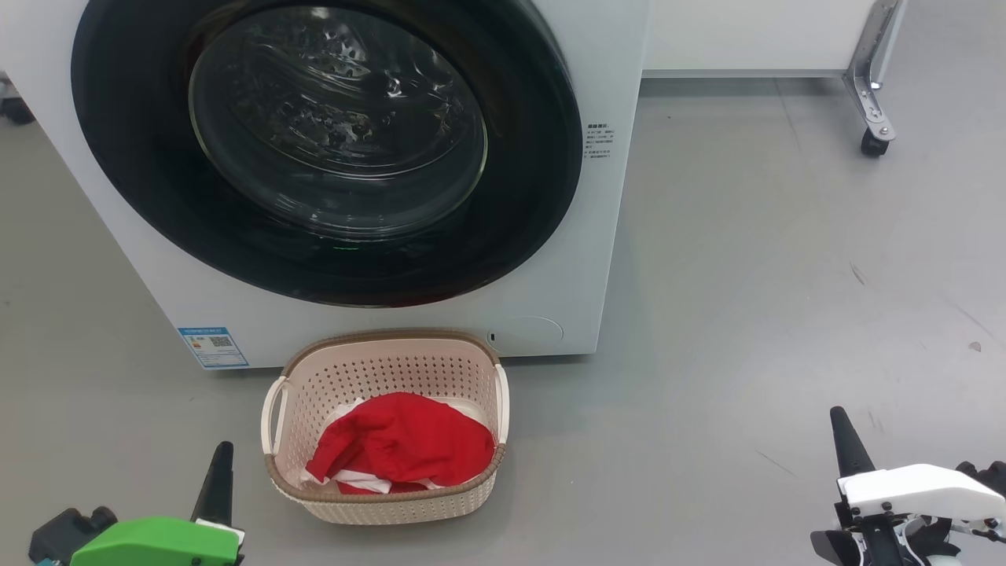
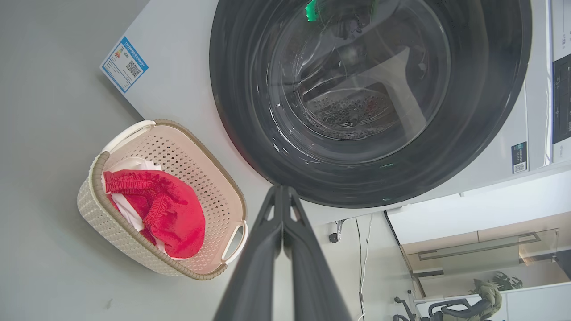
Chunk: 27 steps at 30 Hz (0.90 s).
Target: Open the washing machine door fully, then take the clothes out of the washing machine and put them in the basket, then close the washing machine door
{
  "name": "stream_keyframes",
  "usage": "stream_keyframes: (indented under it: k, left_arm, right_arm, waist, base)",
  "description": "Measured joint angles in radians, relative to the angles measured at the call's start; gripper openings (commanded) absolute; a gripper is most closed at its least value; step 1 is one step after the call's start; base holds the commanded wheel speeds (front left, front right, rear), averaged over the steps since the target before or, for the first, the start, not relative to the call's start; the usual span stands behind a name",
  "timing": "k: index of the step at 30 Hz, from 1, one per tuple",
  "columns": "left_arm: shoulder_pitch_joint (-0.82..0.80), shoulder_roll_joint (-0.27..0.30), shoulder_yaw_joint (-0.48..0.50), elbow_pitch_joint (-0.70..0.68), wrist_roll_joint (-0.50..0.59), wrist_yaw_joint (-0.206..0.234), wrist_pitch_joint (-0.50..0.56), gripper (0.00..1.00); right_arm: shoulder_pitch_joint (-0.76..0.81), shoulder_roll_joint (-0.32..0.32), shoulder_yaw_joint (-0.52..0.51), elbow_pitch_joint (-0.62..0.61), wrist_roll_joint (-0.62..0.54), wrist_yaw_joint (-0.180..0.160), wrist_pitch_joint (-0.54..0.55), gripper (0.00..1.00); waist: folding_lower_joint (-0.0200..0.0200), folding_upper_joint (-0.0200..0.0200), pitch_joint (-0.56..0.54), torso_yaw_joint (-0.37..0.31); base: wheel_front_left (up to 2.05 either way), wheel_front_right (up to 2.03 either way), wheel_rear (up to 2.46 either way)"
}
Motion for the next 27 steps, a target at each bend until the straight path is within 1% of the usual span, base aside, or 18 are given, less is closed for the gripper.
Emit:
stream_keyframes:
  k: [14,16,22,24,27]
  left_arm:
    - [-0.037,0.001,0.040,0.021,-0.183,-0.027,0.033,0.00]
    - [-0.041,0.001,0.045,0.023,-0.207,-0.035,0.037,0.00]
    - [-0.056,0.002,0.062,0.028,-0.291,-0.045,0.051,0.00]
    - [-0.061,0.002,0.070,0.030,-0.311,-0.051,0.058,0.00]
    - [-0.068,0.002,0.077,0.033,-0.354,-0.053,0.063,0.00]
  right_arm:
    - [-0.034,-0.008,-0.038,0.001,0.180,0.009,0.038,0.00]
    - [-0.040,-0.011,-0.044,0.001,0.208,0.017,0.047,0.00]
    - [-0.055,-0.017,-0.062,0.002,0.285,0.019,0.062,0.00]
    - [-0.061,-0.019,-0.067,0.002,0.307,0.026,0.068,0.00]
    - [-0.067,-0.021,-0.075,0.003,0.348,0.026,0.077,0.00]
  waist:
    - [0.0000,0.0000,0.002,-0.004]
    - [0.0000,0.0000,0.003,-0.004]
    - [0.0000,0.0000,0.004,-0.006]
    - [0.0000,0.0000,0.004,-0.006]
    - [0.0000,0.0000,0.004,-0.007]
  base:
    - [0.00,0.00,0.00]
    - [0.00,0.00,0.00]
    - [0.00,0.00,0.00]
    - [0.00,0.00,0.00]
    - [0.00,0.00,0.00]
